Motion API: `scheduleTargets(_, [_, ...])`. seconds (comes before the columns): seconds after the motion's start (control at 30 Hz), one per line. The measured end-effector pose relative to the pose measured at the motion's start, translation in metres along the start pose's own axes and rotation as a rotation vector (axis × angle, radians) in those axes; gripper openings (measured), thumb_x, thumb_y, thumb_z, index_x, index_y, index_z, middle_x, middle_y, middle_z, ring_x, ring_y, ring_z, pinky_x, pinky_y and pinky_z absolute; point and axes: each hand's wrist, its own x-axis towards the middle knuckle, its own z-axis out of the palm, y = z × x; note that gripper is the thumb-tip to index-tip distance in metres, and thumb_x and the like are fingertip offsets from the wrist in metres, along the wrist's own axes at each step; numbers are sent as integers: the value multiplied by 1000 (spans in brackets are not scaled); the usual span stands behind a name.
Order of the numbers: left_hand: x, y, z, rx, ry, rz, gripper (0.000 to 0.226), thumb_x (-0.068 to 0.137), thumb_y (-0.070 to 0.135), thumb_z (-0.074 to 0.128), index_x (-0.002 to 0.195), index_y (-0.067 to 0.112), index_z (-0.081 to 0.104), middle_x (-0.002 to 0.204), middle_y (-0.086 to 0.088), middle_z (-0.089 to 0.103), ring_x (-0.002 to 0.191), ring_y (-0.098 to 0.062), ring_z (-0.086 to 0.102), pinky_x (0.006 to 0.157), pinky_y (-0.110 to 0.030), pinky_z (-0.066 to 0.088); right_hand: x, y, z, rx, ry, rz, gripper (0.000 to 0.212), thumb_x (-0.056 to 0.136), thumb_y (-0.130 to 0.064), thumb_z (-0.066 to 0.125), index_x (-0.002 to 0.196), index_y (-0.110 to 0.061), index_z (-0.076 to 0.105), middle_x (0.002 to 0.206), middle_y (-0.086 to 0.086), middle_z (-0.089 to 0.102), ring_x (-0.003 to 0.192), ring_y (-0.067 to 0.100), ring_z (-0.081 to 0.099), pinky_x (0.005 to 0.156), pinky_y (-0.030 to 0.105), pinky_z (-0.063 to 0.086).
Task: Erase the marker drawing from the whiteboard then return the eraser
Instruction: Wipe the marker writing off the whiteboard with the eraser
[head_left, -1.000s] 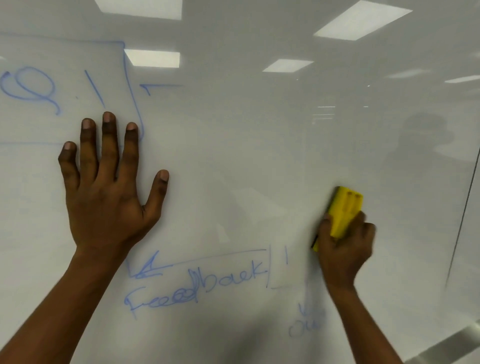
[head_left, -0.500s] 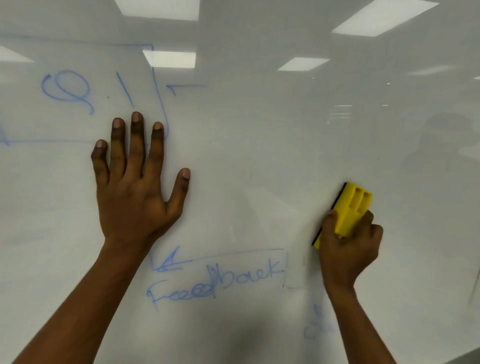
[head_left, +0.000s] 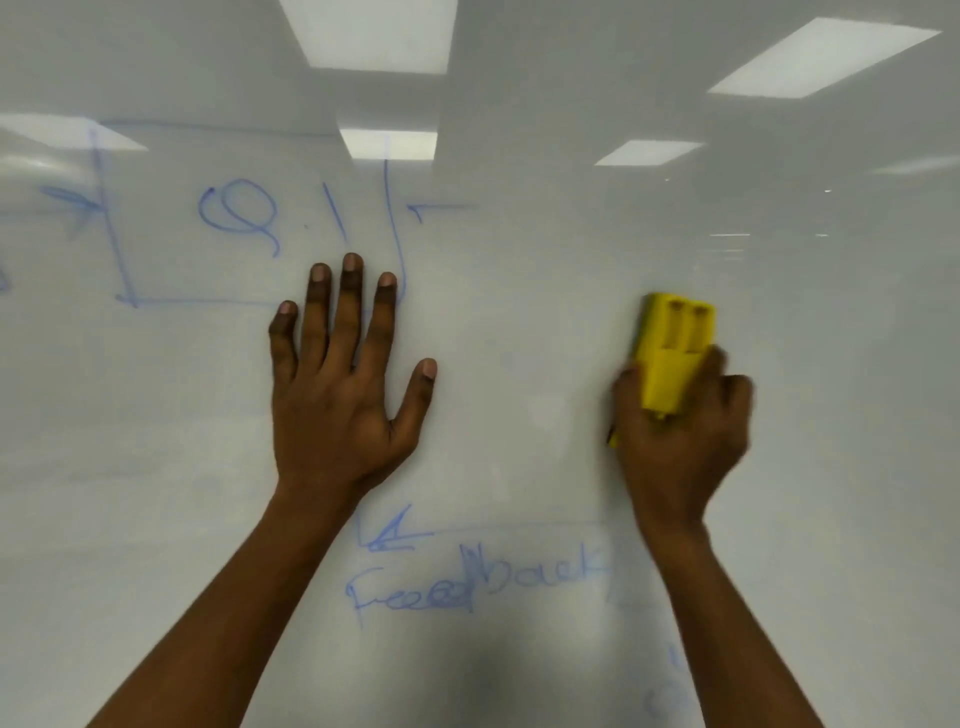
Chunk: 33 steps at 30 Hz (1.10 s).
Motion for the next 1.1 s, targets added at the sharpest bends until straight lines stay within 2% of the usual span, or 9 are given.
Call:
scheduleTargets(0.07, [1, 1, -4, -44, -12, -9, 73, 109, 52, 42, 169, 12, 30, 177, -14, 22, 166, -32, 15, 134, -54, 12, 18, -15, 5, 36, 55, 165, 59, 88, -46, 70, 125, -1, 62, 93, 19, 51, 81, 30, 51, 72, 44, 47])
scheduleTargets(0.13, [3, 2, -9, -112, -22, -37, 73, 109, 50, 43, 168, 10, 31, 177, -14, 22, 166, -30, 15, 134, -51, 11, 14, -41, 13, 40, 41, 150, 62, 89, -45, 70, 129, 1, 61, 95, 22, 52, 85, 38, 55, 73, 47, 49])
scheduleTargets(0.3, [18, -10, -23, -149, 14, -82, 73, 109, 47, 43, 168, 6, 29, 177, -17, 20, 166, -34, 14, 134, -53, 12, -44, -114, 31, 26, -171, -408, 66, 92, -48, 68, 134, 2, 61, 90, 15, 55, 74, 35, 55, 64, 42, 44])
scheduleTargets(0.4, [35, -36, -32, -80, 70, -79, 70, 111, 46, 42, 167, 6, 30, 176, -20, 20, 165, -38, 14, 133, -55, 13, -35, -119, 34, 16, -167, -511, 63, 89, -47, 70, 130, 1, 65, 87, 14, 56, 72, 35, 56, 63, 41, 41])
scheduleTargets(0.57, [50, -82, -38, 19, 59, -93, 68, 113, 48, 40, 170, 12, 27, 178, -17, 16, 166, -37, 11, 134, -53, 8, 25, -103, 31, 62, -46, -195, 63, 89, -44, 72, 133, 0, 62, 95, 20, 56, 80, 40, 58, 68, 46, 48])
scheduleTargets(0.7, [46, -93, -33, 48, 17, -84, 70, 112, 47, 40, 170, 12, 24, 178, -16, 17, 166, -35, 12, 134, -54, 10, 56, -105, 34, 133, 44, 77, 57, 89, -48, 68, 126, -6, 63, 94, 11, 48, 77, 27, 47, 73, 41, 47])
scheduleTargets(0.77, [44, -94, -29, 69, 30, -79, 70, 112, 48, 38, 171, 13, 23, 178, -15, 16, 166, -34, 12, 134, -54, 12, 52, -120, 38, 138, 38, 109, 58, 89, -47, 69, 128, -5, 62, 98, 17, 53, 86, 36, 55, 76, 44, 49])
scheduleTargets(1.0, [44, -97, -27, 62, 38, -73, 70, 112, 51, 34, 171, 16, 22, 179, -13, 16, 167, -32, 12, 134, -52, 11, -21, -193, 55, 140, -209, -541, 65, 88, -45, 72, 133, 1, 63, 94, 15, 59, 74, 34, 58, 63, 42, 47])
scheduleTargets(1.1, [44, -97, -30, 43, 37, -74, 69, 112, 49, 35, 171, 15, 24, 178, -13, 18, 166, -33, 13, 134, -53, 12, -3, -179, 55, 101, -149, -536, 64, 87, -45, 73, 131, 0, 65, 93, 16, 60, 71, 37, 60, 63, 42, 46])
